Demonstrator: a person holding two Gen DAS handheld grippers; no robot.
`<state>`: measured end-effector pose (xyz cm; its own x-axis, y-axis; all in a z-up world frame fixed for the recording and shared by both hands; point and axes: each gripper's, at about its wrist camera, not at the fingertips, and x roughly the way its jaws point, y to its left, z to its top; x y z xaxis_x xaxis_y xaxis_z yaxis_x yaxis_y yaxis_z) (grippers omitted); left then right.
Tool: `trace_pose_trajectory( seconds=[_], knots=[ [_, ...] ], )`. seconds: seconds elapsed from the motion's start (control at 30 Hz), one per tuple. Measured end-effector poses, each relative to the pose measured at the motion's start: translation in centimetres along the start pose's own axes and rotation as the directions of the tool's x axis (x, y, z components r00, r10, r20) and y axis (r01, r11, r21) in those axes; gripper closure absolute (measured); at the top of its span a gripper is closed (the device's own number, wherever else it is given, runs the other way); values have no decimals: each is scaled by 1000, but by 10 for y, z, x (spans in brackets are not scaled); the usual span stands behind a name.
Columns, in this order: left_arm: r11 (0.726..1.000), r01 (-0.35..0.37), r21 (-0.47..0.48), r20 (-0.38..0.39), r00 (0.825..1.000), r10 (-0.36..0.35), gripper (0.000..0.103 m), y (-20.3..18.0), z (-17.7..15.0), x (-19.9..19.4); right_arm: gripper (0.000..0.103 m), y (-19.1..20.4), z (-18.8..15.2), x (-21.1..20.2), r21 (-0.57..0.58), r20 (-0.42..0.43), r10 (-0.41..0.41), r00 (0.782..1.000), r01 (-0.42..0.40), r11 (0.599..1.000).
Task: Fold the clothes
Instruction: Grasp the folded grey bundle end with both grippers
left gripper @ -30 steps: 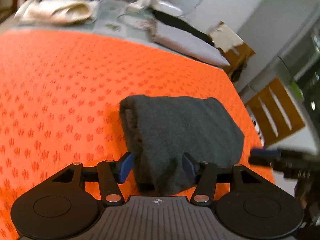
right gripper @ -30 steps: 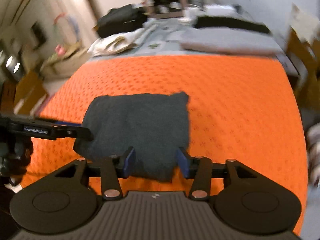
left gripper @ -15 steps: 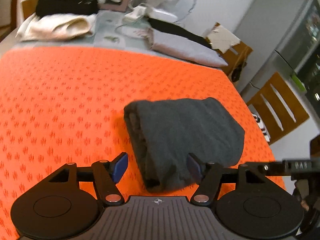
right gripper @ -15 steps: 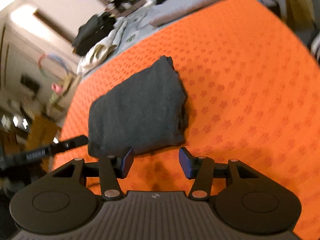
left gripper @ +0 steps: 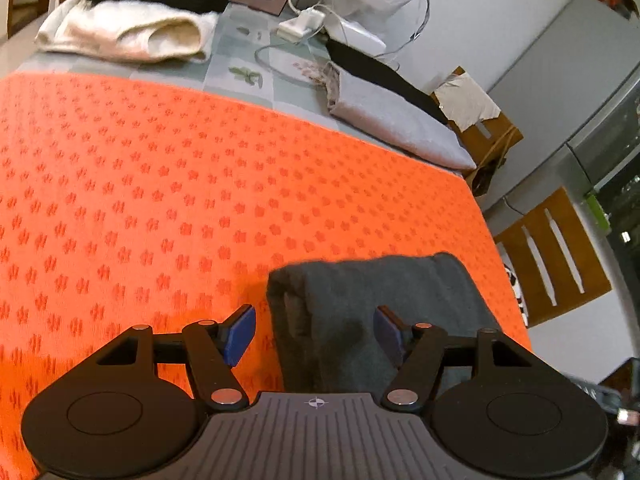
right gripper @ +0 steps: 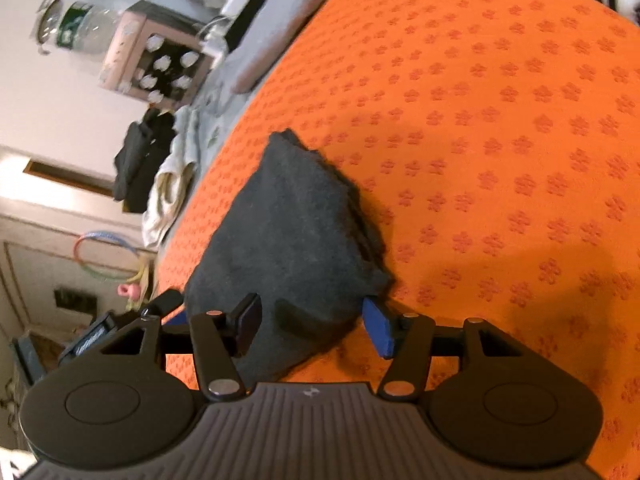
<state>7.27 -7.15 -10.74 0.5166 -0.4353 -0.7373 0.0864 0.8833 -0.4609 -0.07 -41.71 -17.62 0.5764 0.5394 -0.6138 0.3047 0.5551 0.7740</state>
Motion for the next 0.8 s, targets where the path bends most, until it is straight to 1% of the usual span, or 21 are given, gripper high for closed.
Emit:
trace_pose_trajectory(
  seconds=[0.1, 0.17, 0.2, 0.23, 0.27, 0.3, 0.33, 0.37, 0.4, 0.47, 0.57, 0.63, 0.7, 0.8],
  knots=[
    [996, 41, -78, -24, 999, -43, 34, 8, -15, -11, 38, -4, 1, 7, 77, -2, 9, 1000, -9, 997],
    [987, 70, -145, -40, 996, -76, 34, 14, -27, -17, 38, -4, 1, 15, 96, -5, -1, 1000, 2, 995],
    [980, 83, -178, -44, 995, -92, 33, 18, -34, -19, 40, -2, 1, 17, 101, 0, 2, 1000, -2, 995],
    [972, 91, -214, -45, 994, -103, 32, 21, -40, -21, 44, 0, 1, 19, 103, 5, 0, 1000, 0, 995],
    [963, 97, -251, -46, 993, -112, 31, 25, -45, -22, 56, 3, 2, 20, 104, 9, -3, 1000, 2, 995],
    [951, 105, -291, -49, 991, -124, 30, 28, -51, -22, 63, 6, 3, 20, 106, 11, -6, 1000, 4, 994],
    [936, 112, -332, -51, 989, -136, 30, 32, -56, -21, 66, 9, 5, 19, 107, 13, -9, 1000, 7, 994],
    [922, 120, -368, -47, 988, -148, 30, 34, -60, -21, 72, 13, 7, 17, 109, 14, -12, 1000, 10, 994],
    [909, 133, -396, -37, 986, -160, 30, 36, -63, -20, 74, 16, 9, 16, 111, 16, -15, 1000, 13, 994],
    [874, 166, -457, -18, 980, -196, 29, 38, -64, -13, 75, 28, 13, 10, 77, 19, -10, 1000, 8, 997],
    [809, 215, -546, 12, 968, -250, 28, 42, -64, -3, 76, 44, 20, 5, 46, 20, 7, 1000, -8, 999],
    [757, 247, -605, 36, 958, -284, 28, 44, -65, 5, 76, 51, 24, 2, 35, 19, 16, 1000, -17, 999],
    [695, 271, -665, 65, 949, -308, 27, 46, -66, 13, 76, 56, 29, 0, 27, 18, 20, 1000, -20, 999],
    [632, 279, -723, 94, 946, -310, 25, 48, -66, 25, 76, 59, 37, 1, 27, 17, 16, 1000, -17, 999]
  ],
)
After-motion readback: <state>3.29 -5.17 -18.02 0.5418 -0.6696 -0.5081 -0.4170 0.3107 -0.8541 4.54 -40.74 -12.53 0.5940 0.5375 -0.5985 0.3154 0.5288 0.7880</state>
